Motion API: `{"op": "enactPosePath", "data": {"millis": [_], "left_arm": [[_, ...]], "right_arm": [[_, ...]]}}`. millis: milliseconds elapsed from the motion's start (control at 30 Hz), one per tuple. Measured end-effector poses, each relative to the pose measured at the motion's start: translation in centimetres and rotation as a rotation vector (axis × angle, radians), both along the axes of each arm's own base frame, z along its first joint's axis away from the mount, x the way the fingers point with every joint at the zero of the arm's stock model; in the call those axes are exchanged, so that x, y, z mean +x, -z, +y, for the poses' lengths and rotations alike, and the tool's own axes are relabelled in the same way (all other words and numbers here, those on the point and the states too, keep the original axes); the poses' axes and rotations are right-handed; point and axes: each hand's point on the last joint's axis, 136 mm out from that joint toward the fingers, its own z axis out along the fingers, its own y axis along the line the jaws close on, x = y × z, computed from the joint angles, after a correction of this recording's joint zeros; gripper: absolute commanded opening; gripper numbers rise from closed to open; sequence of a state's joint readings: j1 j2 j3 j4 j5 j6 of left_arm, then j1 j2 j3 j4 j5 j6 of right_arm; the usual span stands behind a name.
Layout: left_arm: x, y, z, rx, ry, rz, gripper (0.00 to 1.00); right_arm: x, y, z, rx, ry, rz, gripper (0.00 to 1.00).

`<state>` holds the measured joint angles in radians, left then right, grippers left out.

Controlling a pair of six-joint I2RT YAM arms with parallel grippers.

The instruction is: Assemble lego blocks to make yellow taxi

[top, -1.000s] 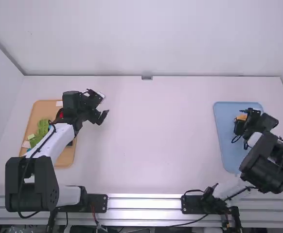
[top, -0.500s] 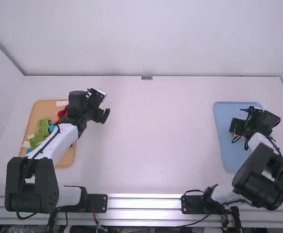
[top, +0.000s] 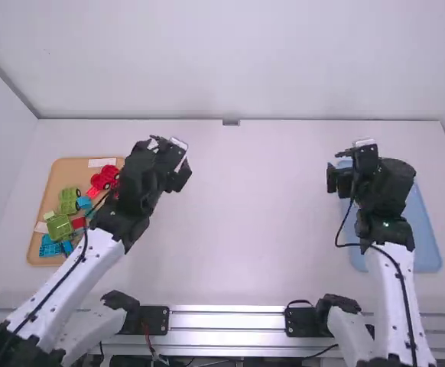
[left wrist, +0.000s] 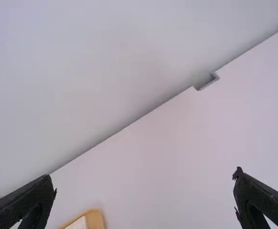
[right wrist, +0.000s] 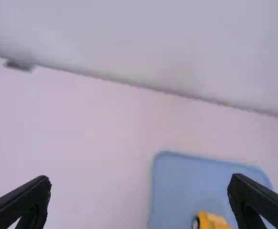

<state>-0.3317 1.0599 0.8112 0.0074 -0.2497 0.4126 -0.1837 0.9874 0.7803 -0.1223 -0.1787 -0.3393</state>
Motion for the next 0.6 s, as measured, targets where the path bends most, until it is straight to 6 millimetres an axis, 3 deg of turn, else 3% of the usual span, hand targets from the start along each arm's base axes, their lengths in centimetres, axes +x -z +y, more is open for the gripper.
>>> {"op": "enactPosePath", "data": {"millis": [133,300,467,600], "left_arm": [[-0.5,0.3,1.3,-0.024,-0.037,-0.001,0.91],[-1.5,2.1,3.4,-0.078,-0.087,0.025,0.84],[-3.3,3.6,5.7,-0.182,-0.140,0.029,0.74],[-4.8,4.9,7.4,-0.280,-0.184,0.027,0.65]], "right_arm": [[-0.2,-0.8,0.6,0.003,0.006,-0.048,0.91],[-0.8,-0.1,2.0,0.029,0.010,-0.075,0.84],[-2.6,0.7,3.8,0.085,0.012,-0.104,0.74],[-4.1,2.2,3.7,0.149,0.050,-0.105,0.65]]}}
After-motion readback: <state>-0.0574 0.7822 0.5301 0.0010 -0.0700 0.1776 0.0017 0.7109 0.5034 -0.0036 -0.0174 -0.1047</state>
